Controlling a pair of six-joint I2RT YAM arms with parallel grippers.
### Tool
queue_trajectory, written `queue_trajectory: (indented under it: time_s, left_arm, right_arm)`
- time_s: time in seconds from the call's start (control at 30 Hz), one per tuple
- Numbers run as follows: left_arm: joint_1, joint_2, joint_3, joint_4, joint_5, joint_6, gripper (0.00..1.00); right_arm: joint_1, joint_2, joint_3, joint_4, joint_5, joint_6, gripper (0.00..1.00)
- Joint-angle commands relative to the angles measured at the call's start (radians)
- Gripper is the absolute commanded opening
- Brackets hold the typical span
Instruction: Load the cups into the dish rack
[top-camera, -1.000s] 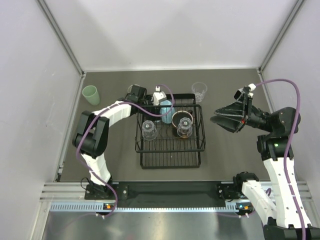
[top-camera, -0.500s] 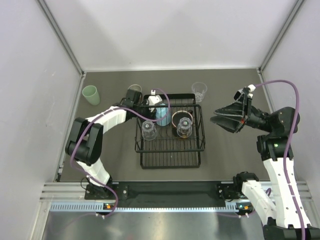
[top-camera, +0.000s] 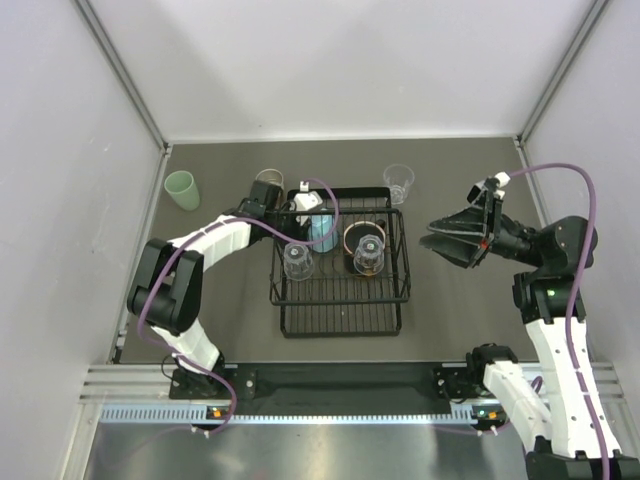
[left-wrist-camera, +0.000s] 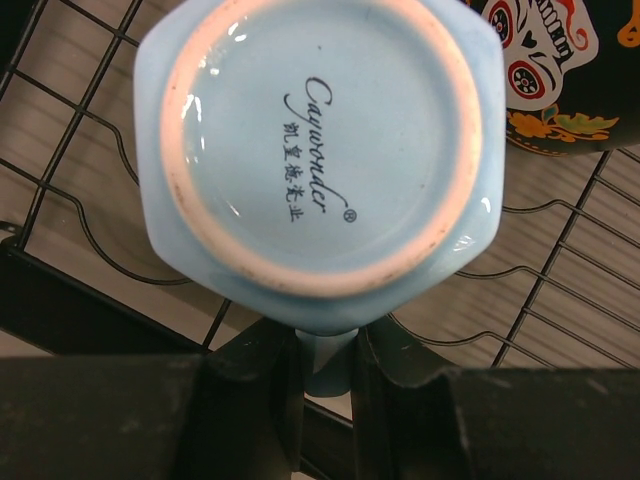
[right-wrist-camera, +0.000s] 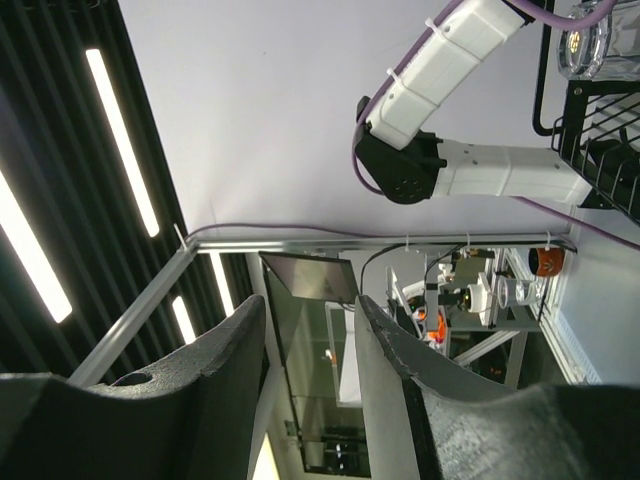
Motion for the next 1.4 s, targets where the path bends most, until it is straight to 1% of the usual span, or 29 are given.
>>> queue_trajectory:
  time_s: [0.0,0.03,0.07,0.17,0.3,0.5,0.63,0.87,1.0,1.2,1.37]
  left_arm:
    - [0.005,-0.051,-0.012,0.052,0.018,-0.013,0.17]
    - [0.005,-0.054,-0.020,0.061,0.018,-0.019,0.20]
    - [0.005,-0.056,-0.023,0.061,0.015,-0.019,0.24]
    - [0.005,-0.063,-0.032,0.070,0.012,-0.030,0.33]
    - [0.005,-0.082,-0.050,0.096,0.006,-0.045,0.40]
    - [0.006,-0.086,-0.046,0.098,0.006,-0.049,0.45]
    - [0.016,-0.080,-0.018,0.047,0.012,-0.037,0.47]
    - [0.034,-0.106,-0.032,0.030,0.020,-0.023,0.51]
    - [0.045,-0.126,-0.055,0.048,0.017,-0.039,0.53]
    - [0.069,-0.157,-0.078,0.079,0.049,-0.079,0.54]
    - [0.109,-0.181,-0.079,0.048,0.073,-0.071,0.55]
  right_arm:
    - [-0.017,-0.024,-0.008,0.001,0.006,0.041,0.41]
    - [-0.017,-0.023,-0.008,0.001,0.007,0.041,0.41]
    - [-0.017,-0.020,-0.006,0.001,0.007,0.038,0.41]
    - [-0.018,-0.018,-0.003,0.001,0.007,0.033,0.41]
    - [-0.018,-0.015,-0.002,-0.001,0.003,0.031,0.40]
    - [-0.020,-0.009,-0.005,-0.001,0.002,0.024,0.40]
    - [-0.020,-0.011,-0.008,-0.002,0.003,0.021,0.41]
    - [-0.018,-0.005,-0.014,-0.002,0.000,0.012,0.40]
    - [-0.020,0.008,-0.019,-0.001,-0.009,0.001,0.40]
    - [-0.018,0.032,-0.009,-0.001,-0.032,-0.019,0.40]
    - [-0.018,0.044,-0.011,-0.001,-0.043,-0.030,0.40]
